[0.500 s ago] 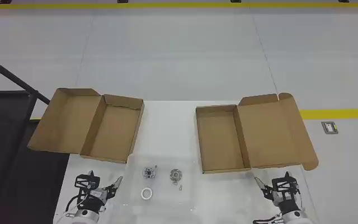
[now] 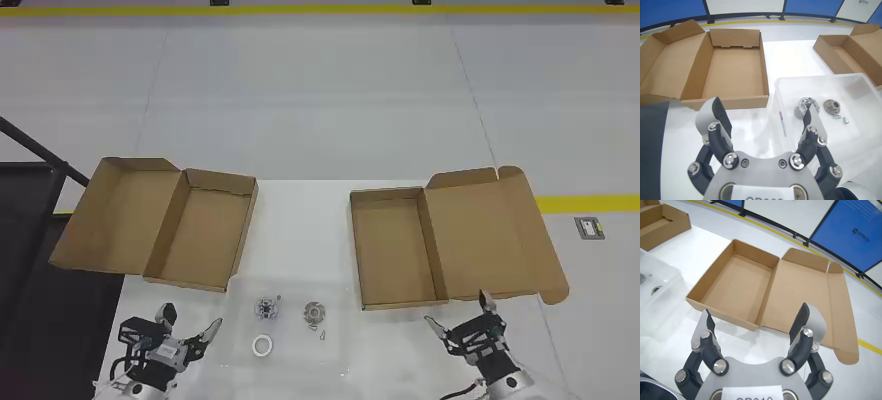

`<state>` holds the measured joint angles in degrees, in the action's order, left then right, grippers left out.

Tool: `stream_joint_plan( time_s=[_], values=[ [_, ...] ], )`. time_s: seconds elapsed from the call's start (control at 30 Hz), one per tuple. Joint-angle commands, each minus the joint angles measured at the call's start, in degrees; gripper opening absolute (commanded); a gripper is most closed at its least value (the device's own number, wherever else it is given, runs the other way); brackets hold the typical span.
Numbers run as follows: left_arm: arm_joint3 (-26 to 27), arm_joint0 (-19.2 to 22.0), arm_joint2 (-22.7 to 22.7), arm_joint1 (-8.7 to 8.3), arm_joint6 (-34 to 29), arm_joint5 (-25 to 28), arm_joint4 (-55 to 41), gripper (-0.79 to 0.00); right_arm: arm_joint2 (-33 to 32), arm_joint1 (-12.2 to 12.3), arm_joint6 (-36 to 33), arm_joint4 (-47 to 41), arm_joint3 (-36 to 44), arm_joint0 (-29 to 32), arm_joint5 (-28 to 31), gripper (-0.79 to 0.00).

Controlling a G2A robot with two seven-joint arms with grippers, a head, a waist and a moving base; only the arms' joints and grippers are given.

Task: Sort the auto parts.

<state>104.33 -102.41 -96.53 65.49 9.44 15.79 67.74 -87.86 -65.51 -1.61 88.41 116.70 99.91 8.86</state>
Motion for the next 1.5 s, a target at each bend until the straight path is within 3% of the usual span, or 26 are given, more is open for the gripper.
stream_joint_plan(
  time_s=[0.0,0.23,0.63,0.77,0.93,1.13,1.23,1.47],
  values=[
    [0.0,-0.6,-0.6,-0.07,1.7,2.2,-0.2,0.000,2.0,0.0,-2.2,0.4,2.5,-1.1,3.2,0.000],
    [-0.5,-1.9,-2.8,-0.58,4.4,13.7,-3.4,0.000,8.7,-0.3,-11.0,3.1,5.6,-6.2,7.7,0.000],
    [-0.5,-1.9,-2.8,-0.58,4.4,13.7,-3.4,0.000,8.7,-0.3,-11.0,3.1,5.6,-6.2,7.7,0.000],
    [-0.3,-1.5,-2.6,-0.49,4.5,12.9,-3.8,0.000,10.2,0.0,-7.9,4.8,5.7,-6.7,13.1,0.000],
    [-0.5,-1.5,-3.7,-0.50,5.6,14.9,-7.2,0.000,15.2,-0.3,-8.4,4.4,4.4,-11.8,18.2,0.000],
    [-1.1,-1.6,-6.9,-0.87,2.3,19.7,-14.1,0.000,24.5,-1.6,-15.1,-1.8,-1.0,-23.4,26.9,0.000],
    [-0.9,-1.4,-7.4,-0.93,1.6,20.8,-15.4,0.000,28.3,-2.7,-20.3,-5.2,-4.2,-28.4,24.1,0.000],
    [-0.8,-1.6,-8.1,-0.99,1.7,20.9,-14.3,0.000,28.3,-2.7,-20.3,-5.2,-4.2,-28.4,24.1,0.000]
  ],
)
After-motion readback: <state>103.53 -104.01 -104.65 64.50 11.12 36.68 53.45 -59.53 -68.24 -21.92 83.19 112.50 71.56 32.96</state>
